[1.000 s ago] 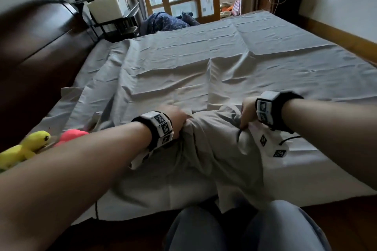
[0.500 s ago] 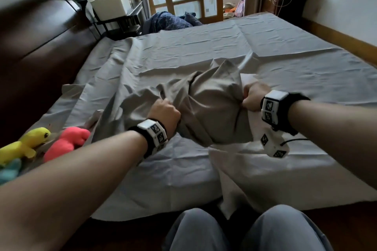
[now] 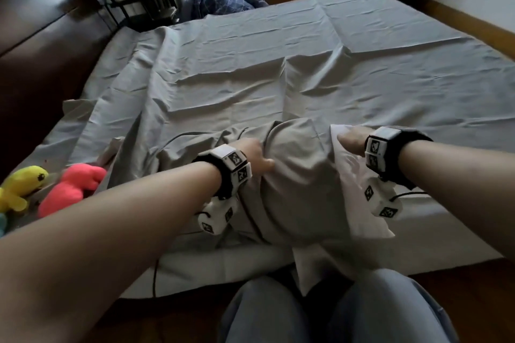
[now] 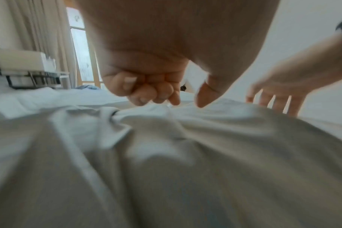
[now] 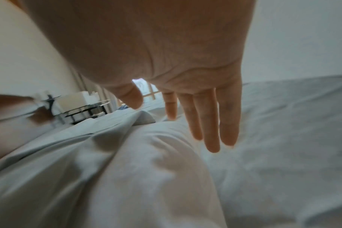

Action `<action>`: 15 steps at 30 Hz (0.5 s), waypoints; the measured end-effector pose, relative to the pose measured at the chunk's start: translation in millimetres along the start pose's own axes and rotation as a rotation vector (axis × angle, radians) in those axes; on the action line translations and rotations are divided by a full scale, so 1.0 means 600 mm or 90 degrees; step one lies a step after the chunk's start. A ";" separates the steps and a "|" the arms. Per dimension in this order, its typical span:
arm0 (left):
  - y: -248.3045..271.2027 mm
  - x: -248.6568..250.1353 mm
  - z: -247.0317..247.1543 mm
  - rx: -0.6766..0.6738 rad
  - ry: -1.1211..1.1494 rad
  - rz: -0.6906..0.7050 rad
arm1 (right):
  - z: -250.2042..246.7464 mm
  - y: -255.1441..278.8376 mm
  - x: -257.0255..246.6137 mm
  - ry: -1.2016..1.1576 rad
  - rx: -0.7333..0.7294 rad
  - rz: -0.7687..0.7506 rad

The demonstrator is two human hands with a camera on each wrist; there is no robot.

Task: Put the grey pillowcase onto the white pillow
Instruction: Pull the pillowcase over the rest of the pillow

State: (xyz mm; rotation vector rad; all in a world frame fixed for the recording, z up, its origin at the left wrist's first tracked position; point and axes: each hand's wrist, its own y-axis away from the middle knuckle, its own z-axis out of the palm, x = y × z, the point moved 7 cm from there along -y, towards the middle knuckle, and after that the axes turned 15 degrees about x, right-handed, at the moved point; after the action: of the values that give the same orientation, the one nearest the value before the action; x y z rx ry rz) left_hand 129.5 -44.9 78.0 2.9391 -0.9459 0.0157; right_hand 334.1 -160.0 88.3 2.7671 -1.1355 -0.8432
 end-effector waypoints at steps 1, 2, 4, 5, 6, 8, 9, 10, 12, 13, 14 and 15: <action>-0.009 0.014 0.007 -0.009 0.041 -0.026 | 0.002 0.002 0.013 -0.089 0.001 0.083; -0.012 0.035 0.010 -0.014 0.079 -0.038 | 0.022 -0.004 0.034 -0.168 -0.019 0.174; -0.014 0.074 0.032 -0.037 0.113 -0.059 | 0.078 -0.023 0.076 -0.280 -0.105 0.313; -0.018 0.094 0.045 -0.037 0.110 -0.056 | 0.099 -0.028 0.086 -0.321 -0.154 0.339; -0.020 0.113 0.052 -0.031 0.099 -0.047 | 0.113 -0.036 0.093 -0.377 -0.192 0.345; -0.033 0.140 0.072 -0.024 0.059 -0.018 | 0.119 -0.047 0.102 -0.465 -0.237 0.343; -0.041 0.150 0.081 -0.032 0.058 -0.013 | 0.119 -0.050 0.107 -0.491 -0.269 0.339; -0.048 0.157 0.090 -0.043 0.071 -0.016 | 0.118 -0.055 0.117 -0.517 -0.290 0.334; -0.061 0.159 0.091 -0.035 0.104 -0.040 | 0.119 -0.066 0.139 -0.549 -0.319 0.338; -0.067 0.154 0.084 -0.011 0.114 -0.057 | 0.120 -0.070 0.148 -0.560 -0.332 0.343; -0.072 0.146 0.074 0.016 0.128 -0.080 | 0.120 -0.073 0.154 -0.575 -0.337 0.350; -0.079 0.139 0.073 0.026 0.141 -0.094 | 0.119 -0.074 0.158 -0.581 -0.342 0.351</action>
State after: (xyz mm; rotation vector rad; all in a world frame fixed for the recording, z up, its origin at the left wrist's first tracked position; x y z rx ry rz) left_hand 224.5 -57.6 34.4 2.9561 -0.7056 0.3494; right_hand 383.1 -178.0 -27.5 1.4941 -1.3539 -1.9931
